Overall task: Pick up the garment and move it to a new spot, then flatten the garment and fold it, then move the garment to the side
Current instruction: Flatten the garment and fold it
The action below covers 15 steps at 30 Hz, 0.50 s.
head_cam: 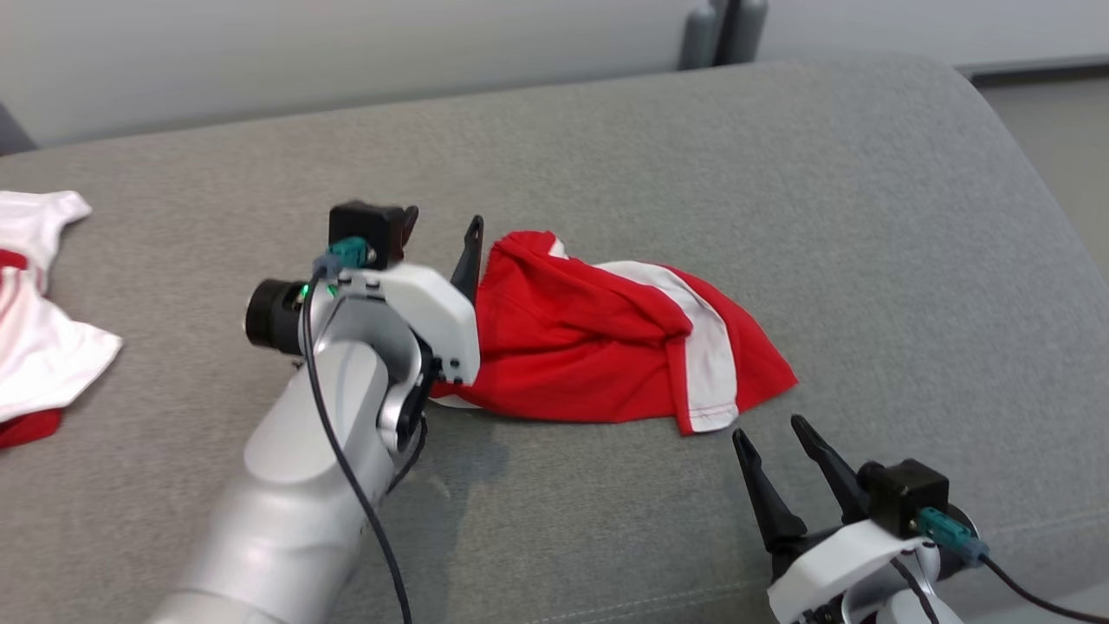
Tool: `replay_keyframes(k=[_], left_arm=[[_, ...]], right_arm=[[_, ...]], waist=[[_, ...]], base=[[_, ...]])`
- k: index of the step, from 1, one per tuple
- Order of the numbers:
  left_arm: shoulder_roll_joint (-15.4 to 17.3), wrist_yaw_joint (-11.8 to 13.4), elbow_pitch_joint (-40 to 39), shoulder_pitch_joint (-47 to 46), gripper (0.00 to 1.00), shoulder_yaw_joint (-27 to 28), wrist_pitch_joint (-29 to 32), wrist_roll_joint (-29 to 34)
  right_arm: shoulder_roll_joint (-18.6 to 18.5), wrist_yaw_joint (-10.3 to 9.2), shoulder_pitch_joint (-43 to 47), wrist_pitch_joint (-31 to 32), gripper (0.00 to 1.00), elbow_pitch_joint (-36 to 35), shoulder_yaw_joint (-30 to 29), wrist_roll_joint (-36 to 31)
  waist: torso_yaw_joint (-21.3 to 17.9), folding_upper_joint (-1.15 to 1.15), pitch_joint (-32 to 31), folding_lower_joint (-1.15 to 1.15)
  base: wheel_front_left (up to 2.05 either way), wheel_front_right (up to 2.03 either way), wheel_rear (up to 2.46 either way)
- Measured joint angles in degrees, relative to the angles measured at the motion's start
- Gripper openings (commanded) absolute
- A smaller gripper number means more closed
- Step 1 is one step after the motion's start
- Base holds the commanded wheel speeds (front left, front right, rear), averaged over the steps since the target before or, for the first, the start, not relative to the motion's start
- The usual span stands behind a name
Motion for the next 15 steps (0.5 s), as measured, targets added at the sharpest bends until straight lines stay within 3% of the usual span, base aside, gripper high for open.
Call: replay_keyframes(k=[8,15], left_arm=[[-0.31,0.05,13.01,-12.02,1.00,-2.65,6.09,-0.51],[-0.33,-1.16,22.20,-15.24,1.00,-3.85,9.02,-0.52]], right_arm=[[0.23,0.00,-5.33,0.00,1.00,-0.27,2.86,2.76],[0.60,0.00,-7.34,0.00,1.00,-0.32,4.37,4.26]], waist=[[-5.75,0.00,5.66,0.00],[-10.52,0.00,9.12,0.00]], base=[[0.00,0.00,0.00],[0.00,0.00,0.00]])
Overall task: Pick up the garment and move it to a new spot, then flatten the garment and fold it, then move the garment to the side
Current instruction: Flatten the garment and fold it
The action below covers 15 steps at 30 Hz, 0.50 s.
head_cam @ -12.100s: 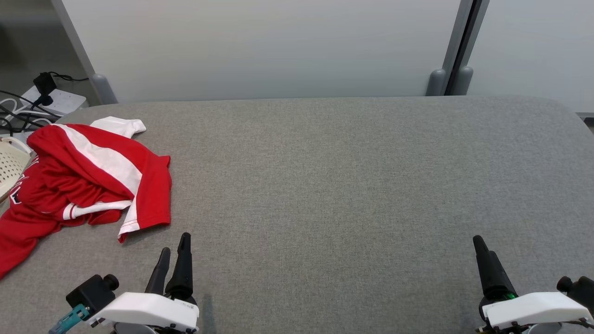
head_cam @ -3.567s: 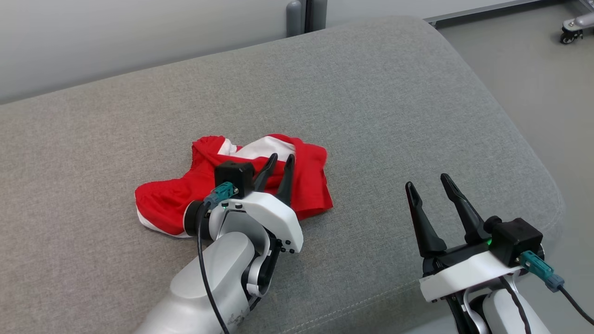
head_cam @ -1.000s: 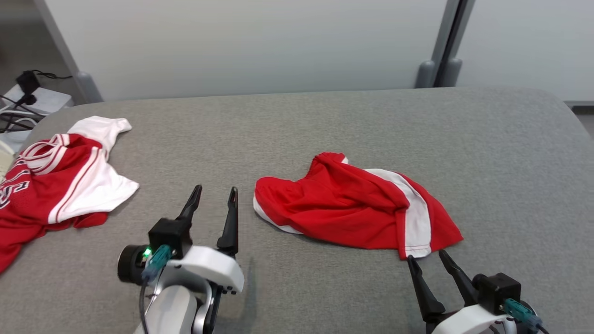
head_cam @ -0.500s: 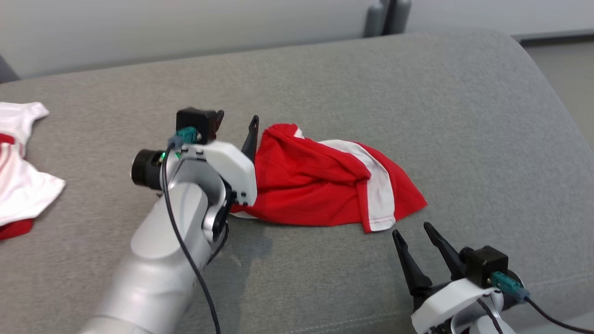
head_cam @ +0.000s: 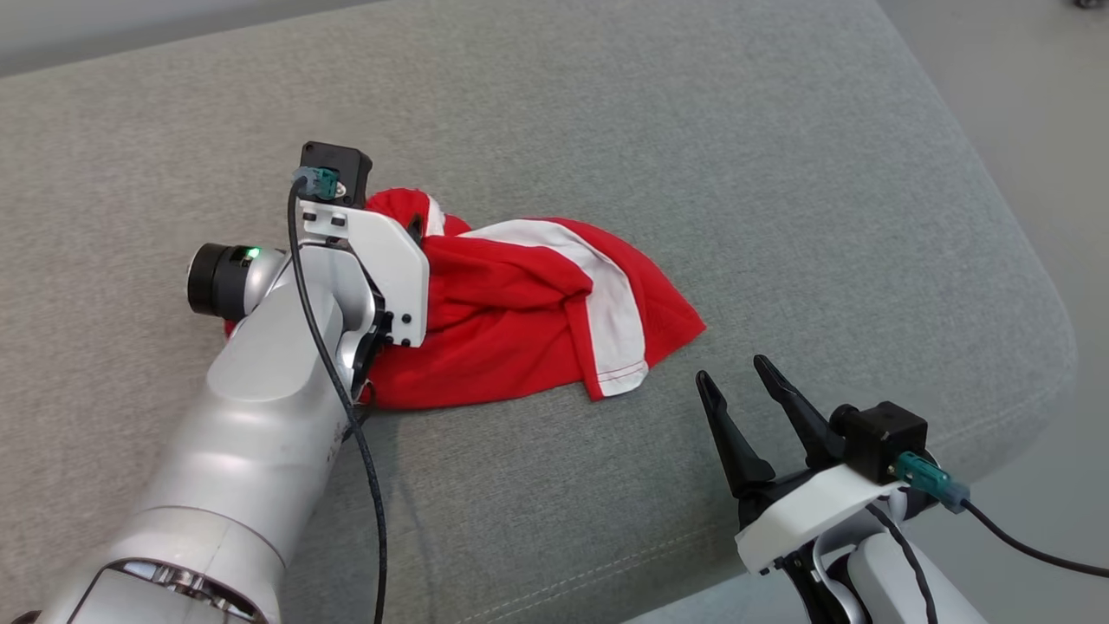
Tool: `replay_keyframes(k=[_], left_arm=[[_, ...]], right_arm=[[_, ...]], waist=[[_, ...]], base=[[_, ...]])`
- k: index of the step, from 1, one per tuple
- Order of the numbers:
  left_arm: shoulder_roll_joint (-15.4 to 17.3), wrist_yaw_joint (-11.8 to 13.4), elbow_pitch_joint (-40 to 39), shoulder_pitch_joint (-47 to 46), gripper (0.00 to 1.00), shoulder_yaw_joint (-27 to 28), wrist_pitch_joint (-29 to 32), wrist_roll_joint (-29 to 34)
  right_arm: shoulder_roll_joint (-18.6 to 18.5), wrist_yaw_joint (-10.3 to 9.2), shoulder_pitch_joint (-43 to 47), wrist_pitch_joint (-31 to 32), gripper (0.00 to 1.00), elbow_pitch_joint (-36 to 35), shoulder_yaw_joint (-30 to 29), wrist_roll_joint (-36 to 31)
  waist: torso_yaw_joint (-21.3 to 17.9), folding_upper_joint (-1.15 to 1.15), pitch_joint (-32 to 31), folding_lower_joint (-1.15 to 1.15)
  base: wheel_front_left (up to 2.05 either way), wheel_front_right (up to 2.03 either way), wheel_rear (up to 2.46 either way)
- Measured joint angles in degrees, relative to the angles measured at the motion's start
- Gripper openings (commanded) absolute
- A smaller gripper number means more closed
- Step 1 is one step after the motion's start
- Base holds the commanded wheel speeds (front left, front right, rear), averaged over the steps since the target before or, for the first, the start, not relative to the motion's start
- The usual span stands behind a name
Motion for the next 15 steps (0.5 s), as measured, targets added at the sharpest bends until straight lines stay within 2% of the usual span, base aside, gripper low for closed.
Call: replay_keyframes(k=[2,7,8,9,12,15], left_arm=[[-0.01,-0.80,1.46,-0.31,1.00,-0.43,0.48,-0.03],[-0.05,-0.85,4.31,-0.54,1.00,-1.94,0.89,-0.36],[-0.05,-0.88,4.69,-0.60,0.38,-2.26,0.80,-0.30],[-0.05,-1.31,5.01,-0.74,0.00,-2.56,0.60,-0.29],[-0.14,-1.33,5.32,-0.86,0.00,-2.93,-2.36,-0.10],[0.42,-1.22,4.75,-0.85,0.00,-2.64,-8.75,-0.03]], right_arm=[[0.12,0.00,-0.23,0.00,1.00,-0.01,0.13,0.56],[0.20,0.00,-0.82,0.00,1.00,-0.18,0.38,0.68],[0.22,0.00,-0.87,0.00,1.00,-0.38,0.38,0.68],[0.23,0.00,-0.87,0.00,1.00,-0.64,0.38,0.68],[0.25,0.00,-0.87,0.00,1.00,-1.16,0.14,0.67],[0.27,0.00,-0.87,0.00,1.00,-1.41,-0.48,0.66]], waist=[[-0.91,0.00,0.66,0.00],[-1.79,0.00,1.43,0.00],[-1.74,0.00,1.45,0.00],[-1.64,0.00,1.45,0.00],[-0.81,0.00,1.42,0.00],[0.54,0.00,1.16,0.00]], base=[[0.00,0.00,0.00],[0.00,0.00,0.00],[0.00,0.00,0.00],[0.00,0.00,0.00],[0.00,0.00,0.00],[0.00,0.00,0.00]])
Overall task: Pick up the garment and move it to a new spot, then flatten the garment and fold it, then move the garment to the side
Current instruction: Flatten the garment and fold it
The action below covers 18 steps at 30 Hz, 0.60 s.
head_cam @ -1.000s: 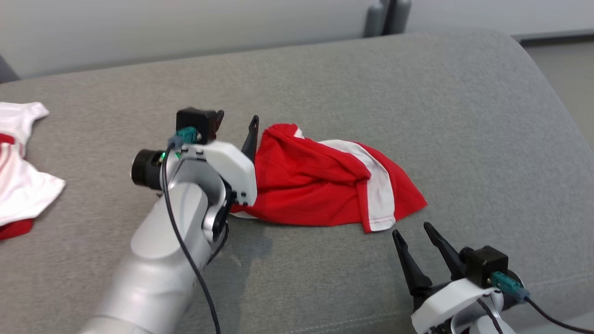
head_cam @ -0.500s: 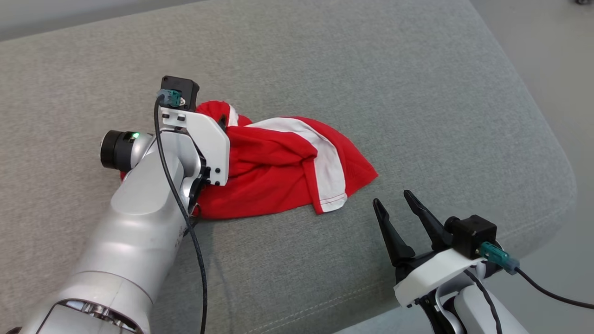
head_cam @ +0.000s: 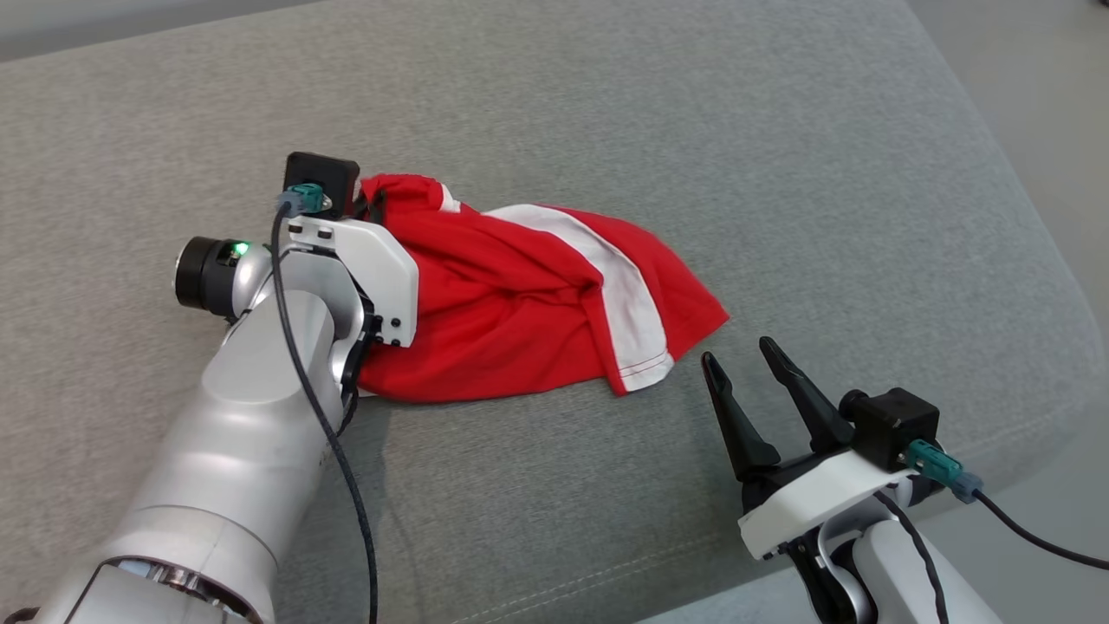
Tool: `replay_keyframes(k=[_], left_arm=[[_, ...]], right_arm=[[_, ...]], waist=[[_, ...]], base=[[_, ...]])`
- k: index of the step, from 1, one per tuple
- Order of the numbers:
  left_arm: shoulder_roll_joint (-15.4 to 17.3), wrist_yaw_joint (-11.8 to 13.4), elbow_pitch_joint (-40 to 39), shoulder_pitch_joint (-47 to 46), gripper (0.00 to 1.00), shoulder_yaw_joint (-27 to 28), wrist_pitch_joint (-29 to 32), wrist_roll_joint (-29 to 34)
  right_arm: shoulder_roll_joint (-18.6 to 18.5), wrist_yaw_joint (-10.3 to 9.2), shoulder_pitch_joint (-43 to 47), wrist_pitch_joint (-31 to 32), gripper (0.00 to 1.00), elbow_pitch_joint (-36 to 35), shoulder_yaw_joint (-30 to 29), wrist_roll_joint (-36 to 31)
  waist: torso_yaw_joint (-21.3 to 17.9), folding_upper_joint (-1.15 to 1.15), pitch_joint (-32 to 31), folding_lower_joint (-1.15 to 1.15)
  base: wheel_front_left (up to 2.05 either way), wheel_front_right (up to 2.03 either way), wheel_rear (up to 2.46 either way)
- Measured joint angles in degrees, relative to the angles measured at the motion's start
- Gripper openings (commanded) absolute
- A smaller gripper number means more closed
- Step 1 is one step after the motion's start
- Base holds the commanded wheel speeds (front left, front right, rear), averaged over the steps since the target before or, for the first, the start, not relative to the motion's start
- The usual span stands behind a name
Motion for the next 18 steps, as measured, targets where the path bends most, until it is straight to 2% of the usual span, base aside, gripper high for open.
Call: replay_keyframes(k=[2,6,14,18], left_arm=[[0.14,-0.85,-1.56,0.30,0.00,1.10,-5.41,-0.71],[0.13,-1.82,-5.84,2.88,0.00,3.14,-9.58,-2.58],[0.14,-1.94,-18.78,21.84,0.00,5.78,-10.55,-8.55],[0.70,1.01,-32.51,34.11,0.00,4.04,-7.82,-10.00]], right_arm=[[-0.22,0.00,0.04,0.00,1.00,-0.04,-0.59,-0.01],[-0.96,0.00,0.37,0.00,1.00,-0.05,-1.05,-0.03],[-2.93,0.00,1.91,0.00,1.00,-0.26,-2.69,-1.05],[-3.01,0.00,2.46,0.00,1.00,-0.71,-3.89,-1.53]], waist=[[1.82,0.00,-0.56,0.00],[5.11,0.00,-1.46,0.00],[13.32,0.00,-2.84,0.00],[16.94,0.00,-3.34,0.00]], base=[[0.00,0.00,0.00],[0.00,0.00,0.00],[0.00,0.00,0.00],[0.00,0.00,0.00]])
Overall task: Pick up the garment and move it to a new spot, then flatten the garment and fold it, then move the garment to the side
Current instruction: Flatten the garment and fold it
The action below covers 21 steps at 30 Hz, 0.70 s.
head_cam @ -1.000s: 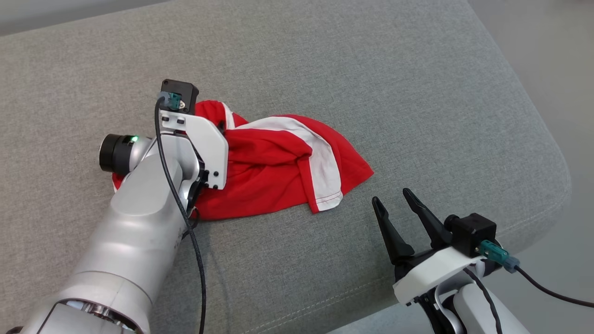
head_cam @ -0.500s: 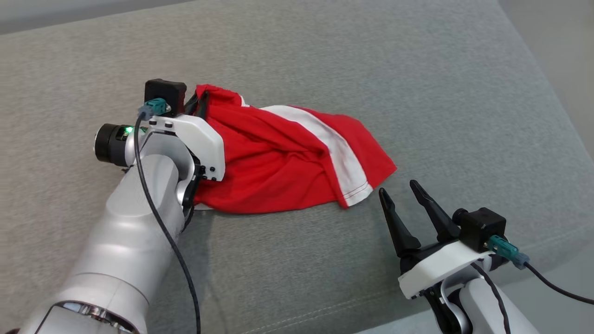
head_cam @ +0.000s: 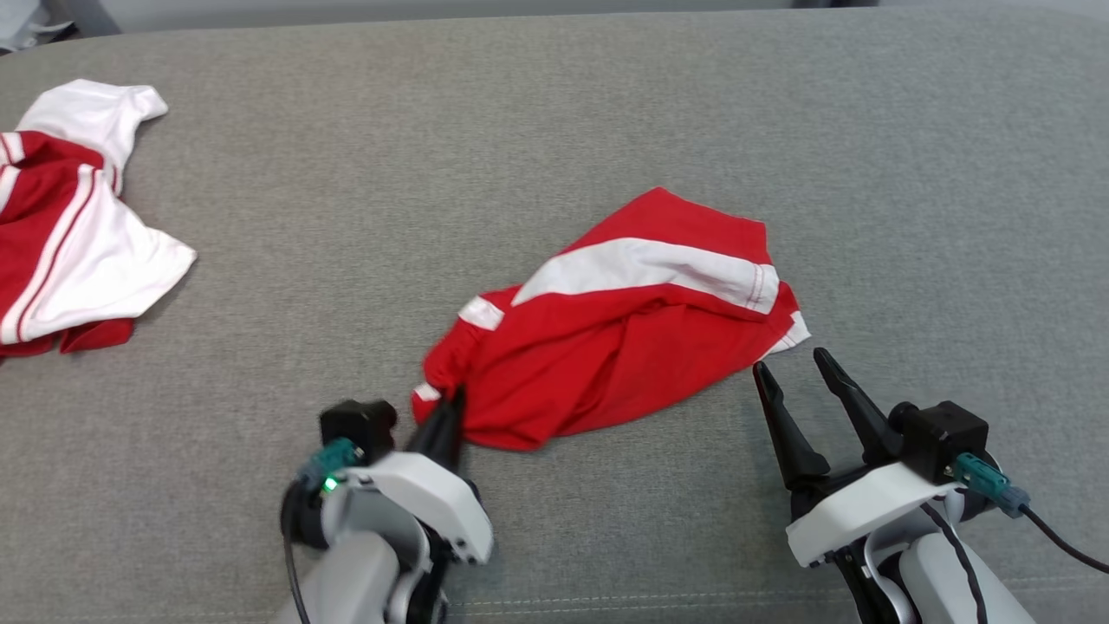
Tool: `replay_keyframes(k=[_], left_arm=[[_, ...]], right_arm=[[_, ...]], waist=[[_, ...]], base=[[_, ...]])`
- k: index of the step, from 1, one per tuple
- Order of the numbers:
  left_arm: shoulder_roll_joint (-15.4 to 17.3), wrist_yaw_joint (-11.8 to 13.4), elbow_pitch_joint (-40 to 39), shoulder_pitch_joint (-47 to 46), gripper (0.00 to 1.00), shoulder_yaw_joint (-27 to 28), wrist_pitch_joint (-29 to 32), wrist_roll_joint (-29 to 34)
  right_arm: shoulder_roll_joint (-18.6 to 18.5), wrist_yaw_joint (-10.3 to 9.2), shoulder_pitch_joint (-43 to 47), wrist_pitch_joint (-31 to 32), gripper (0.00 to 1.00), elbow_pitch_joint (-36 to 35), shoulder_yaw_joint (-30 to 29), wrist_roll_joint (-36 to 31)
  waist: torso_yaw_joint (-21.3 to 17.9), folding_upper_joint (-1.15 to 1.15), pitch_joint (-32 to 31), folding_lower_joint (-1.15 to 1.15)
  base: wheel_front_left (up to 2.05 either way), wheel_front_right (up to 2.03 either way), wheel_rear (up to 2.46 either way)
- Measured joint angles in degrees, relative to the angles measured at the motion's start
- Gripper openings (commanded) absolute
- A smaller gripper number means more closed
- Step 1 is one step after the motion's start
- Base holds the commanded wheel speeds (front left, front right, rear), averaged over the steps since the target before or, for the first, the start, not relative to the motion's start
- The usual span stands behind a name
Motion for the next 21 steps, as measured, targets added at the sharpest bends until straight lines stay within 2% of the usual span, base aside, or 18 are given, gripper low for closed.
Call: replay_keyframes(k=[1,2,3,6,9,12,16,21], left_arm=[[0.05,0.67,-3.33,2.05,0.01,-0.68,1.33,-0.02],[0.12,1.23,-6.60,3.96,0.63,-1.34,2.92,-0.03],[0.26,1.88,-9.87,5.80,1.00,-1.89,4.45,-0.15],[1.55,4.52,-20.18,10.23,1.00,-2.36,8.03,-1.14],[4.52,7.62,-29.08,11.01,1.00,-1.09,9.96,-1.12],[7.21,9.77,-34.61,10.60,1.00,0.52,11.88,-0.10],[8.40,10.60,-34.84,7.11,1.00,1.29,14.62,1.23],[7.98,10.15,-28.02,0.22,1.00,1.47,16.82,1.08]], right_arm=[[-0.10,0.00,0.19,0.00,1.00,0.00,-0.23,0.00],[-0.18,0.00,0.40,0.00,1.00,0.01,-0.35,0.00],[-0.20,0.00,0.65,0.00,1.00,0.04,-0.38,-0.02],[-0.15,0.00,1.44,0.00,1.00,0.24,-0.33,-0.08],[-0.11,0.00,1.88,0.00,1.00,0.67,-0.01,-0.07],[-0.10,0.00,2.14,0.01,1.00,0.93,0.57,-0.05],[-0.14,0.00,2.17,0.00,1.00,1.15,1.33,-0.04],[-0.25,0.00,2.15,0.00,1.00,1.49,2.34,0.00]], waist=[[0.49,0.00,-0.11,0.00],[0.88,0.00,-0.23,0.00],[1.17,0.00,-0.36,0.00],[1.50,0.00,-0.99,0.00],[1.42,0.00,-1.70,0.00],[1.04,0.00,-2.32,0.00],[0.04,0.00,-2.81,0.00],[-1.27,0.00,-2.94,0.00]], base=[[0.00,0.00,0.00],[0.00,0.00,0.00],[0.00,0.00,0.00],[0.00,0.00,0.00],[0.00,0.00,0.00],[0.00,0.00,0.00],[0.00,0.00,0.00],[0.00,0.00,0.00]])
